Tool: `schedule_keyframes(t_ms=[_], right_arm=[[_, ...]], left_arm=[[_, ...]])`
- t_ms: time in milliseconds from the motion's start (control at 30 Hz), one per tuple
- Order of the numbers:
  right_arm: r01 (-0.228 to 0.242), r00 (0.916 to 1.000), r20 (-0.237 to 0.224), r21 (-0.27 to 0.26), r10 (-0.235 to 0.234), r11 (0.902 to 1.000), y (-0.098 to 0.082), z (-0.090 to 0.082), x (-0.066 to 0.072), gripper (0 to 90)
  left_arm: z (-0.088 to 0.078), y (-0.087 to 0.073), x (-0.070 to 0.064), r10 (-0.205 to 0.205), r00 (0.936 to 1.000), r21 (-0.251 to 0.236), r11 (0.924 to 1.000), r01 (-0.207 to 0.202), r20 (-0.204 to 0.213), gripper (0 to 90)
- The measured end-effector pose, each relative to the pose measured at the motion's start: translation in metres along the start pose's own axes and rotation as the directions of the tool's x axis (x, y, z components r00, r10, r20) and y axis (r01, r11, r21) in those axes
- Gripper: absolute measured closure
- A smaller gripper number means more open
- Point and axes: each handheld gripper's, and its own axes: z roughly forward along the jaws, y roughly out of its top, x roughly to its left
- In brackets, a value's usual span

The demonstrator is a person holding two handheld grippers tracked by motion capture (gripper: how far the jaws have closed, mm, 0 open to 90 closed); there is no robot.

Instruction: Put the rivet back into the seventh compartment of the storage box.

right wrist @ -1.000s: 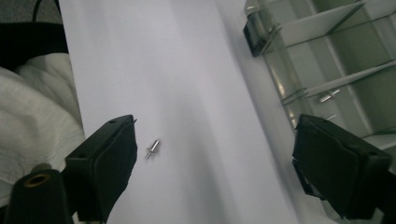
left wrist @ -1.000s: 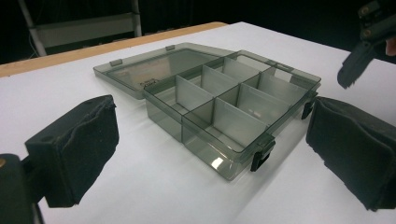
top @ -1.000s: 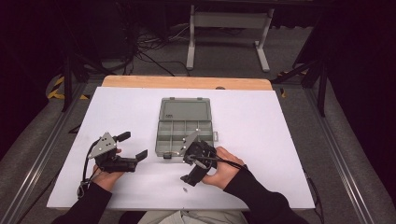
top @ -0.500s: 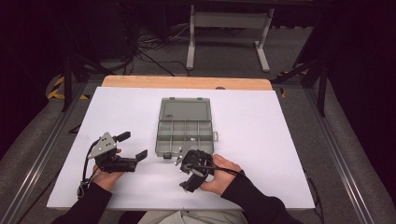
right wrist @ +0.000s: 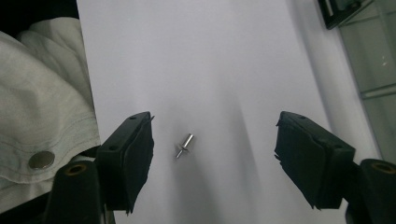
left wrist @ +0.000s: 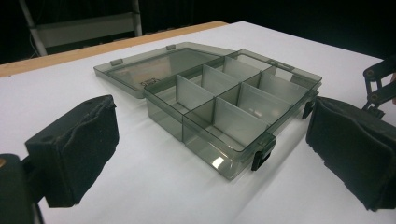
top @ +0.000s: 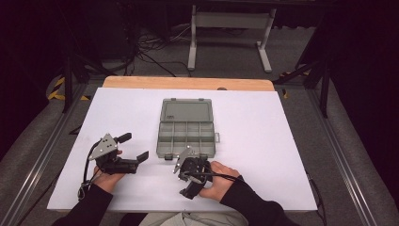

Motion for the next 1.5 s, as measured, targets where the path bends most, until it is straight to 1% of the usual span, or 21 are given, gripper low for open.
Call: schedule_keyframes(t_ms=[100,133,167,233,267,300,333,400,433,467,600,733,867,933,1000,1067,1233,1267,1433,1500], right_arm=[[-0.007,1.0000,-0.006,0.009,0.007,0.9999,0.000,0.002,0.002,28.9],[0.005,1.0000,-0.007,0.008,-0.004,1.0000,0.000,0.004,0.002,29.3],[0.002,1.0000,-0.005,0.022,-0.002,0.9998,0.000,0.005,0.004,29.9],[0.005,1.0000,-0.007,0.027,-0.005,0.9996,0.000,0.007,0.004,31.2],[0.005,0.9999,-0.012,0.032,-0.005,0.9995,0.000,0.008,0.005,32.8],[0.016,0.9997,-0.018,0.042,-0.015,0.9990,0.000,0.010,0.005,35.2],[0.016,0.9997,-0.018,0.042,-0.015,0.9990,0.000,0.010,0.005,35.2],[0.025,0.9995,-0.022,0.052,-0.024,0.9983,0.000,0.012,0.006,38.7],[0.027,0.9994,-0.022,0.055,-0.025,0.9981,0.000,0.013,0.007,40.4],[0.038,0.9992,-0.012,0.061,-0.038,0.9974,0.000,0.013,0.007,42.0],[0.056,0.9983,0.008,0.088,-0.057,0.9945,0.000,0.017,0.010,50.2],[0.061,0.9982,-0.002,0.091,-0.061,0.9940,0.001,0.016,0.010,58.8],[0.062,0.9981,-0.012,0.096,-0.061,0.9934,0.001,0.015,0.010,70.7],[0.059,0.9982,-0.017,0.096,-0.057,0.9936,0.001,0.015,0.010,78.1],[0.066,0.9976,-0.025,0.097,-0.064,0.9931,0.001,0.015,0.011,82.1],[0.074,0.9972,-0.018,0.099,-0.072,0.9924,0.002,0.015,0.012,82.7],[0.072,0.9973,-0.015,0.102,-0.071,0.9921,0.002,0.015,0.012,83.1],[0.077,0.9970,-0.016,0.105,-0.076,0.9915,0.002,0.015,0.012,83.3],[0.068,0.9976,-0.018,0.097,-0.067,0.9929,0.003,0.014,0.013,83.5],[0.077,0.9968,-0.026,0.093,-0.075,0.9926,0.004,0.012,0.012,83.5]], left_arm=[[0.000,0.000,0.000,0.000,1.0000,0.000,1.0000,0.000,0.000,3.0],[0.000,0.000,0.000,-0.001,1.0000,0.000,1.0000,0.001,-0.001,3.0],[0.000,0.000,0.000,0.000,1.0000,0.000,1.0000,0.000,0.000,3.0],[0.000,0.000,0.000,0.000,1.0000,0.001,1.0000,0.000,-0.001,3.0],[0.000,0.000,0.000,-0.001,1.0000,0.001,1.0000,0.001,0.000,3.0],[0.000,0.000,0.000,-0.001,1.0000,0.001,1.0000,0.001,0.000,3.0],[0.000,0.000,0.000,-0.002,1.0000,0.001,1.0000,0.002,0.001,3.0],[0.000,0.000,0.000,-0.002,1.0000,0.001,1.0000,0.002,0.000,3.0],[0.000,0.000,0.000,-0.002,1.0000,0.000,1.0000,0.002,0.000,3.0],[0.000,0.000,0.000,-0.002,1.0000,0.000,1.0000,0.002,0.001,3.0],[0.000,0.000,0.000,-0.005,1.0000,-0.003,1.0000,0.005,0.004,3.0],[0.000,0.000,0.000,-0.007,1.0000,-0.005,1.0000,0.007,0.004,3.0],[0.000,0.000,0.001,-0.012,0.9999,-0.005,0.9999,0.012,0.008,3.0],[0.000,0.000,0.001,-0.014,0.9999,-0.004,0.9999,0.014,0.009,3.0],[0.000,0.000,0.001,-0.015,0.9999,-0.005,0.9999,0.015,0.009,3.0],[0.000,0.000,0.001,-0.012,0.9999,-0.006,0.9999,0.012,0.008,3.0],[0.000,0.000,0.001,-0.012,0.9999,-0.007,0.9999,0.012,0.006,3.0],[0.000,0.000,0.001,-0.012,0.9999,-0.009,0.9999,0.012,0.005,3.0],[0.000,0.000,0.001,-0.009,1.0000,-0.003,1.0000,0.009,0.003,3.0],[0.000,0.000,0.001,-0.010,0.9999,-0.005,0.9999,0.010,0.003,3.0]])
